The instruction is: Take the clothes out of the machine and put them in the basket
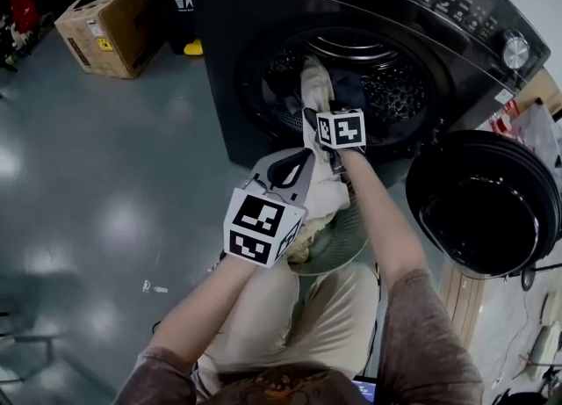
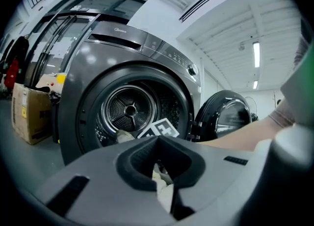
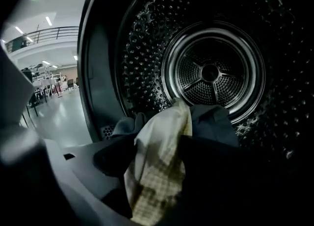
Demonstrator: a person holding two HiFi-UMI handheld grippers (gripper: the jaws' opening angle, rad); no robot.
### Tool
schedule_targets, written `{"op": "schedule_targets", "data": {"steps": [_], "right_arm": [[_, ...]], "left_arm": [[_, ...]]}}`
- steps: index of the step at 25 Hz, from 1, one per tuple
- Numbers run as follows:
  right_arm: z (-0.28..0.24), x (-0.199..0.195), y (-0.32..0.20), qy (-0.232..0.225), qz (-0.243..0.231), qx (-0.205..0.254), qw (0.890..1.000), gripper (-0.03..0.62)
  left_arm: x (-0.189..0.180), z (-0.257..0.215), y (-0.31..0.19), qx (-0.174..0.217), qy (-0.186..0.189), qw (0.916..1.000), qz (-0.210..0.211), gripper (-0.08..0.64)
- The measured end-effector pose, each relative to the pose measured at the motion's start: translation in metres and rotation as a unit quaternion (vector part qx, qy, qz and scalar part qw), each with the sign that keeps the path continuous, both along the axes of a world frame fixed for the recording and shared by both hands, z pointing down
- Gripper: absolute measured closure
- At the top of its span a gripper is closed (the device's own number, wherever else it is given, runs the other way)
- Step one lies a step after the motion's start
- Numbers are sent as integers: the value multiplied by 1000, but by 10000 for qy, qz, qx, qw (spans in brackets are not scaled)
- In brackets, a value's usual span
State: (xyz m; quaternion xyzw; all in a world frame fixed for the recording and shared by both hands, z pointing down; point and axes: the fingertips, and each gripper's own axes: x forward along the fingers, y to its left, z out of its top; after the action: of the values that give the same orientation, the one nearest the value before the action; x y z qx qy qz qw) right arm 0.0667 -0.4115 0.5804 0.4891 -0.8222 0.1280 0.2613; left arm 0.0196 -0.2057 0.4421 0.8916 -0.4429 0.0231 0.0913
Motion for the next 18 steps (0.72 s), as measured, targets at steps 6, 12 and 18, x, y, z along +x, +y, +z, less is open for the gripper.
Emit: {"op": "schedule_targets", "data": {"steps": [6,12,18], "right_arm": [[8,-1,-6,300,-94,-24,9995,317],[-2,2,9,360,-57,57,9993,533],[-26,20,44,99,-14,258,9996,546]], "left_arm": [[-5,1,-1,-68,67,10000,-1,554],[1,3,-1,-105,30,9999,35,554],[2,6,-1,-128,-1,9999,40,554]]}}
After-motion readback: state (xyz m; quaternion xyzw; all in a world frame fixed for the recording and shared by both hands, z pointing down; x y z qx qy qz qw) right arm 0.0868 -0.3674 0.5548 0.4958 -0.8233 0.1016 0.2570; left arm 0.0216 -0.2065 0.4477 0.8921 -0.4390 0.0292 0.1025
